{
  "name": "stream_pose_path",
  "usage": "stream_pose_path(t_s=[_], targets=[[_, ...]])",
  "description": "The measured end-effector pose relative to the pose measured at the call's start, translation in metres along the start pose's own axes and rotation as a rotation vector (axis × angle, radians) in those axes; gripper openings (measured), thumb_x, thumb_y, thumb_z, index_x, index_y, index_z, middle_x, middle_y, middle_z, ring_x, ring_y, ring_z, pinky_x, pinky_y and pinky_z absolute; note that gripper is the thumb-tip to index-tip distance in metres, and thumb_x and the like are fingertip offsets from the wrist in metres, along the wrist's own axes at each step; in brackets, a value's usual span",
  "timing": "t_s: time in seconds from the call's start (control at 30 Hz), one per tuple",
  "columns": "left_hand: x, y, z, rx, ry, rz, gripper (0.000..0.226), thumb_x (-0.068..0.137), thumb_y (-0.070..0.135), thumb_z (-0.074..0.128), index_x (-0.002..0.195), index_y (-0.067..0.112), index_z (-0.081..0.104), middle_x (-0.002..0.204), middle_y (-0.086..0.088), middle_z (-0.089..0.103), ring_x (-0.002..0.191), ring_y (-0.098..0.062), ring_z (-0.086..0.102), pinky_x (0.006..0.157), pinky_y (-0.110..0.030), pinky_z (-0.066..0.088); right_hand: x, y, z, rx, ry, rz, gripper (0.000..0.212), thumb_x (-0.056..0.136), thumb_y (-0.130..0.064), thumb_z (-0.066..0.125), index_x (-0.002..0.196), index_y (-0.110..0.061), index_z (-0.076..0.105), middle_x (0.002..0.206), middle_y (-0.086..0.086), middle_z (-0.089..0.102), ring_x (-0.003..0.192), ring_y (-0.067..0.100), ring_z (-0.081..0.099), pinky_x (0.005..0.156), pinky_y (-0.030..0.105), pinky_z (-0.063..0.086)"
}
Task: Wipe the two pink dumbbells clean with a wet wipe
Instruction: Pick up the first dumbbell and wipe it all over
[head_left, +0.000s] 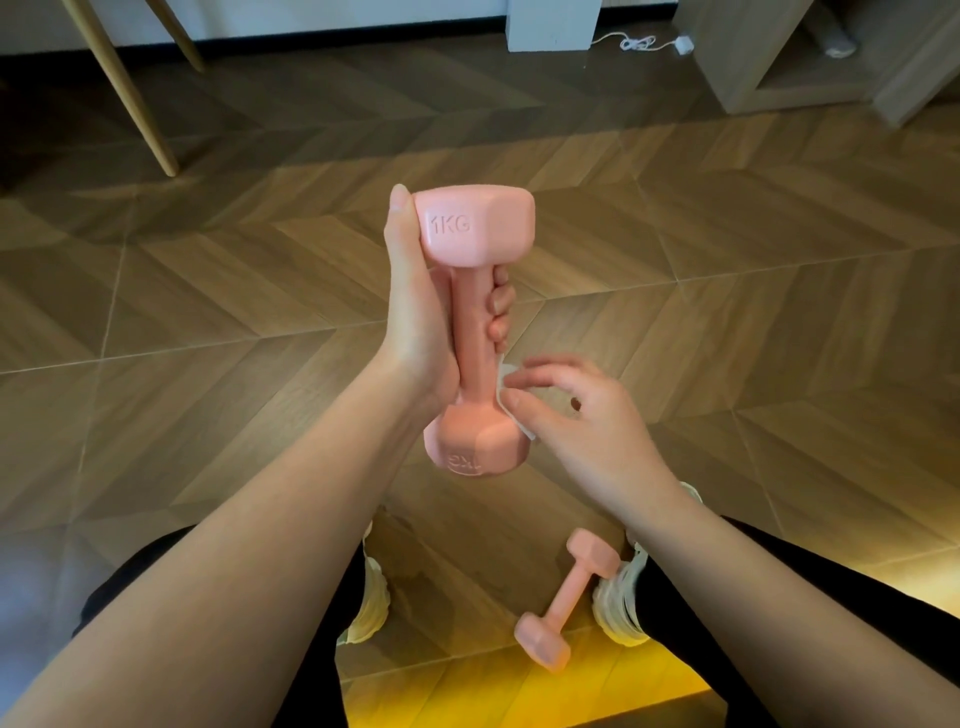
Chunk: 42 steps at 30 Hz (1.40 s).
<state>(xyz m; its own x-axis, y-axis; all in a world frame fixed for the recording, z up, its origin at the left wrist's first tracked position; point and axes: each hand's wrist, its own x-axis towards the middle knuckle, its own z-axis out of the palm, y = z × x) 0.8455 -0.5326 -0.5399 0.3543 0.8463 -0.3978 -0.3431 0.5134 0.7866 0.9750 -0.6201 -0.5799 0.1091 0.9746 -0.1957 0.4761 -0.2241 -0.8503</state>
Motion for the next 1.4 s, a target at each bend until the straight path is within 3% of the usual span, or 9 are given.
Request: stream_pose_path(t_s=[0.1, 0.23, 0.37, 0.47, 0.87, 1.03, 1.17, 1.27, 1.4], targets=[[0.000, 0.000, -0.003, 0.007, 0.008, -0.007, 0.085, 0.082, 0.087, 0.017, 0.061, 0.013, 0.055, 0.055, -0.003, 0.044, 0.048, -0.019, 0.035, 0.051, -0.030, 0.031, 0.001, -0.002, 0.002, 0.056, -0.186, -0.016, 0.030, 0.097, -0.031, 0.057, 0.121, -0.020, 0.071, 0.131, -0.011, 0.062, 0.122, -0.001, 0.052, 0.103, 0.023, 0.039], [0.001, -0.001, -0.005, 0.066, -0.023, -0.013, 0.085, 0.083, 0.085, 0.020, 0.075, 0.012, 0.062, 0.062, -0.003, 0.049, 0.052, -0.018, 0.042, 0.053, -0.028, 0.037, 0.000, -0.007, 0.001, 0.243, -0.256, 0.085, 0.027, 0.100, -0.022, 0.051, 0.105, -0.029, 0.077, 0.101, -0.010, 0.076, 0.094, -0.001, 0.066, 0.076, 0.018, 0.047], [0.004, -0.002, -0.004, 0.150, 0.005, 0.007, 0.095, 0.088, 0.081, 0.020, 0.115, 0.002, 0.064, 0.069, -0.005, 0.051, 0.058, -0.019, 0.048, 0.056, -0.029, 0.045, 0.005, -0.007, -0.010, 0.398, -0.342, 0.170, 0.044, 0.092, -0.003, 0.044, 0.103, -0.028, 0.078, 0.105, -0.013, 0.075, 0.103, -0.006, 0.063, 0.083, 0.009, 0.044], [0.005, -0.004, -0.004, 0.167, 0.036, -0.001, 0.095, 0.091, 0.079, 0.019, 0.128, 0.000, 0.058, 0.071, -0.006, 0.050, 0.058, -0.019, 0.048, 0.058, -0.030, 0.046, 0.007, -0.004, -0.015, 0.434, -0.321, 0.192, 0.028, 0.096, -0.009, 0.056, 0.110, -0.023, 0.076, 0.105, -0.013, 0.075, 0.102, -0.005, 0.065, 0.078, 0.006, 0.047], [0.008, -0.010, 0.001, 0.052, -0.018, 0.024, 0.083, 0.096, 0.073, 0.018, 0.119, 0.006, 0.063, 0.074, -0.003, 0.050, 0.061, -0.015, 0.049, 0.062, -0.034, 0.046, 0.014, 0.004, -0.006, 0.329, -0.252, 0.284, 0.019, 0.076, -0.035, 0.080, 0.093, -0.027, 0.076, 0.089, -0.016, 0.076, 0.082, -0.006, 0.068, 0.069, 0.015, 0.043], [0.007, -0.018, 0.004, 0.138, -0.009, -0.007, 0.084, 0.098, 0.070, 0.021, 0.131, 0.000, 0.055, 0.078, -0.005, 0.052, 0.062, -0.016, 0.055, 0.084, -0.044, 0.049, 0.012, 0.002, 0.005, 0.235, -0.304, 0.278, 0.020, 0.086, -0.041, 0.072, 0.097, -0.025, 0.073, 0.079, -0.014, 0.075, 0.067, -0.004, 0.066, 0.054, 0.012, 0.046], [0.008, -0.017, 0.002, 0.255, -0.045, -0.016, 0.078, 0.099, 0.066, 0.023, 0.133, 0.004, 0.055, 0.098, -0.008, 0.064, 0.090, -0.019, 0.066, 0.109, -0.049, 0.044, 0.009, 0.001, 0.010, 0.295, -0.271, 0.279, 0.025, 0.092, -0.042, 0.065, 0.101, -0.020, 0.072, 0.093, 0.002, 0.077, 0.083, 0.014, 0.072, 0.069, 0.026, 0.051], [0.008, -0.015, -0.007, 0.437, -0.041, -0.040, 0.078, 0.090, 0.073, 0.025, 0.127, 0.016, 0.063, 0.120, 0.001, 0.070, 0.118, -0.011, 0.062, 0.113, -0.037, 0.038, 0.010, -0.001, 0.005, 0.415, -0.224, 0.262, 0.027, 0.092, -0.039, 0.065, 0.101, -0.015, 0.074, 0.099, 0.009, 0.076, 0.082, 0.016, 0.071, 0.071, 0.029, 0.049], [0.001, -0.021, -0.022, 0.525, 0.090, -0.163, 0.067, 0.099, 0.064, 0.031, 0.122, 0.011, 0.066, 0.114, -0.003, 0.071, 0.113, -0.018, 0.063, 0.102, -0.037, 0.044, 0.014, -0.012, -0.006, 0.597, -0.124, 0.234, 0.021, 0.088, -0.038, 0.067, 0.090, -0.020, 0.076, 0.089, -0.001, 0.077, 0.076, 0.003, 0.068, 0.062, 0.018, 0.050]])
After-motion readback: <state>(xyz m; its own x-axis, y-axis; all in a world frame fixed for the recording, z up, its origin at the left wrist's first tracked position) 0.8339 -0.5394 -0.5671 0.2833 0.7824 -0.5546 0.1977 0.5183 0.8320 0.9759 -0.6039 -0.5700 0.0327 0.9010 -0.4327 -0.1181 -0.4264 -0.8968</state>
